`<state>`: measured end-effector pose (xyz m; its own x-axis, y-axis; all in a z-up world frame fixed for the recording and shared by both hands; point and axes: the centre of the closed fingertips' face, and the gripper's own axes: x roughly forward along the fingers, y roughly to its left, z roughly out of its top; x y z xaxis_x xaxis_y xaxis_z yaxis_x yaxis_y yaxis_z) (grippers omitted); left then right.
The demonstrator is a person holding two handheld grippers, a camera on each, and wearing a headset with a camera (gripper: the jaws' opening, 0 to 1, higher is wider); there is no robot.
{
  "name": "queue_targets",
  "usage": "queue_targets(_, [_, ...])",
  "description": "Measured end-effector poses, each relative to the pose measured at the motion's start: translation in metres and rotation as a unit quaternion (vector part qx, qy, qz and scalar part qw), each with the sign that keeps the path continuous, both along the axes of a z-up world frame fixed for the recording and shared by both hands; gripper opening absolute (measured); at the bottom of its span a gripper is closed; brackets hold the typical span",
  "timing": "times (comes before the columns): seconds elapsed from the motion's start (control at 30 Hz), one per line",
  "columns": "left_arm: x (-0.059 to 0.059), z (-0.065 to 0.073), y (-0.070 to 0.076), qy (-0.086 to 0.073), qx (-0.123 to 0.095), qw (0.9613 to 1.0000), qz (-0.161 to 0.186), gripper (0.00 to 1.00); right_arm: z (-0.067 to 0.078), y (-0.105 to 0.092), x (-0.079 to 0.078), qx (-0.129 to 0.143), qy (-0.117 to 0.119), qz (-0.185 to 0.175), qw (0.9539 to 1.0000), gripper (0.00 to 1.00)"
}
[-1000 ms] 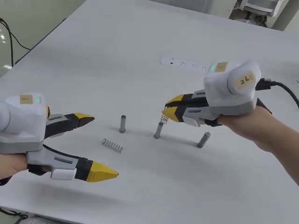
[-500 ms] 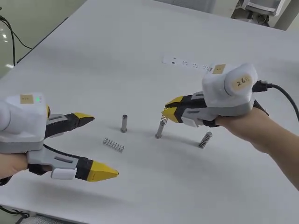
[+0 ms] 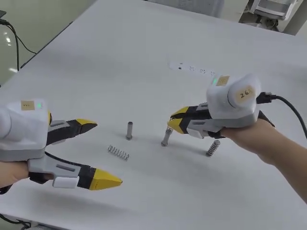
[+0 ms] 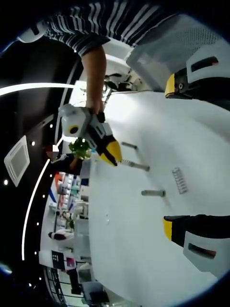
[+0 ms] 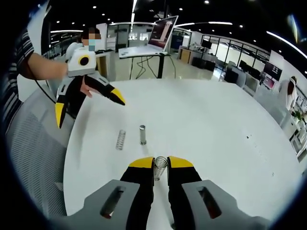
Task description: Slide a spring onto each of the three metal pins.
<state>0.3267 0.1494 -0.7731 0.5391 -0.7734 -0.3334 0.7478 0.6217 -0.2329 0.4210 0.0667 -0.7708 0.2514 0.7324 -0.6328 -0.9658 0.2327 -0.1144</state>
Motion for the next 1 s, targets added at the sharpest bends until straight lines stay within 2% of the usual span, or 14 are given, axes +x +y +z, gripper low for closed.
queue_targets(0.2, [0.0, -0.001, 0.002, 0.002, 0.002, 1.0, 0.001, 0.98, -0.014, -0.001, 0.001, -0.012, 0.006, -0.002, 0.9999, 0.07])
queue_targets(0.43, [0.0, 0.0, 0.001, 0.002, 0.0, 1.0, 0.001, 0.98, -0.028, -0.001, -0.001, -0.045, 0.001, 0.013, 0.9989, 0.07])
queue_targets(0.8, [-0.003, -0.001, 0.0, 0.003, -0.002, 1.0, 0.001, 0.98, -0.051, -0.004, -0.001, -0.068, 0.022, 0.004, 0.9975, 0.08])
queue_targets(0.87, [-0.003, -0.001, 0.0, 0.004, -0.002, 1.0, 0.001, 0.98, -0.049, -0.003, 0.001, -0.056, 0.029, -0.005, 0.998, 0.08])
queue_targets(1.0, [-0.004, -0.002, 0.001, 0.004, -0.003, 1.0, 0.003, 0.98, -0.049, -0.003, 0.0, -0.056, 0.028, -0.003, 0.998, 0.08])
